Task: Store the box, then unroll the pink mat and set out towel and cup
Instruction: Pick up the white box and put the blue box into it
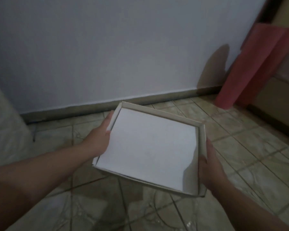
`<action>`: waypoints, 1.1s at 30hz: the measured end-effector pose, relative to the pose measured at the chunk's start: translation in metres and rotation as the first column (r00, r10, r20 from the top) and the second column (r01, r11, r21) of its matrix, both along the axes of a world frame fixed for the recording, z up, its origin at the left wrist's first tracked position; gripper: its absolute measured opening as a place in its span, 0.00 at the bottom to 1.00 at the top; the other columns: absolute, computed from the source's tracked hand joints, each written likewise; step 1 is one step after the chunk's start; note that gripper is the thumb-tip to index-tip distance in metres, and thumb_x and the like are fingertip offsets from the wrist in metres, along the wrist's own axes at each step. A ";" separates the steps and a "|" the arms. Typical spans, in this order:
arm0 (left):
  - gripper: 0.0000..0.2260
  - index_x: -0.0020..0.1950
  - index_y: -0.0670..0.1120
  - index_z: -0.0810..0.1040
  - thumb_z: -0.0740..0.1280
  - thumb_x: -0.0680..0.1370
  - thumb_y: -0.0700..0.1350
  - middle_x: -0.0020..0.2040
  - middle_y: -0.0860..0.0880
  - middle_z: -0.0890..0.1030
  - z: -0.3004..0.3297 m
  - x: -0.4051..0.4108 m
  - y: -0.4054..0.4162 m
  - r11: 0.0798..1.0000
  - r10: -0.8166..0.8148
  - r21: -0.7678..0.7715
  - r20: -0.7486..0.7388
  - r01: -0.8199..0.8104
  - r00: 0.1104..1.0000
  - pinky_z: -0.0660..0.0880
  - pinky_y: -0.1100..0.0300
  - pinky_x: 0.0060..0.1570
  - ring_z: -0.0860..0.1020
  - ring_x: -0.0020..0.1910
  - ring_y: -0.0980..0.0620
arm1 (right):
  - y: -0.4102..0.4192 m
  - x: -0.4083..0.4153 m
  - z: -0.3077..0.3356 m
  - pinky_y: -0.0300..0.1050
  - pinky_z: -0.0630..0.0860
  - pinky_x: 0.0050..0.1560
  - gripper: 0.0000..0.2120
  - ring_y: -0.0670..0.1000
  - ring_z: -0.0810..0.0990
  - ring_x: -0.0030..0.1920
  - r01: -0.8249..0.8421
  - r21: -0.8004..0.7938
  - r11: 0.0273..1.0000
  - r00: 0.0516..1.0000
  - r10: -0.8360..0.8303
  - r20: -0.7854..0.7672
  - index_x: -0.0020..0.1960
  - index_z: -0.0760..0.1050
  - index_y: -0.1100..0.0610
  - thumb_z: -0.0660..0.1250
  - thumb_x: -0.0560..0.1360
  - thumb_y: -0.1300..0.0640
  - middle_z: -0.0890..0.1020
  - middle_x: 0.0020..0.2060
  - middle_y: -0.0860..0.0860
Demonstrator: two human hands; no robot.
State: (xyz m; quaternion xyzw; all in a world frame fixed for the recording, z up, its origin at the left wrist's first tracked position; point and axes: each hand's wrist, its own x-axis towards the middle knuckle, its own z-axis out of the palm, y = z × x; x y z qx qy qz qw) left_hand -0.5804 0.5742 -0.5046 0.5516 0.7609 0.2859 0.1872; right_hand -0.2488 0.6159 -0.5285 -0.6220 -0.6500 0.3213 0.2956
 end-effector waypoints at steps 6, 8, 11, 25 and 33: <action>0.27 0.75 0.61 0.45 0.52 0.82 0.42 0.74 0.41 0.64 0.031 -0.102 0.004 0.975 0.195 0.100 0.043 -0.198 0.980 0.64 0.60 0.58 0.70 0.66 0.42 | 0.072 -0.120 0.042 0.58 0.68 0.66 0.25 0.59 0.70 0.68 -0.176 0.083 0.981 0.984 0.176 0.011 0.77 0.52 0.44 0.52 0.81 0.55 0.69 0.72 0.54; 0.27 0.75 0.61 0.46 0.52 0.82 0.41 0.76 0.45 0.61 0.029 -0.135 0.010 0.962 0.251 0.092 0.085 -0.259 0.964 0.61 0.61 0.60 0.65 0.71 0.43 | 0.098 -0.160 0.045 0.58 0.68 0.65 0.26 0.59 0.71 0.67 -0.235 0.084 0.968 0.972 0.233 0.023 0.76 0.52 0.42 0.52 0.81 0.56 0.70 0.71 0.53; 0.27 0.75 0.63 0.45 0.52 0.82 0.42 0.75 0.45 0.62 0.017 -0.185 0.022 0.939 0.327 0.077 0.110 -0.336 0.939 0.63 0.59 0.61 0.68 0.68 0.43 | 0.135 -0.220 0.038 0.52 0.70 0.60 0.26 0.56 0.73 0.63 -0.335 0.120 0.935 0.942 0.334 0.026 0.75 0.55 0.41 0.52 0.80 0.59 0.72 0.68 0.53; 0.26 0.77 0.54 0.50 0.54 0.81 0.38 0.73 0.40 0.65 -0.079 -0.301 0.064 0.834 0.550 -0.020 0.098 -0.551 0.829 0.63 0.61 0.60 0.72 0.62 0.39 | 0.238 -0.385 -0.067 0.55 0.60 0.71 0.29 0.61 0.63 0.73 -0.500 -0.079 0.862 0.848 0.506 0.160 0.78 0.45 0.43 0.52 0.81 0.57 0.62 0.75 0.56; 0.27 0.77 0.52 0.47 0.53 0.81 0.37 0.77 0.43 0.57 -0.133 -0.328 0.077 0.841 0.536 -0.126 0.052 -0.527 0.843 0.58 0.60 0.68 0.63 0.72 0.42 | 0.245 -0.412 -0.120 0.53 0.62 0.69 0.32 0.60 0.67 0.71 -0.531 -0.129 0.837 0.827 0.546 0.136 0.77 0.47 0.40 0.51 0.79 0.61 0.66 0.73 0.55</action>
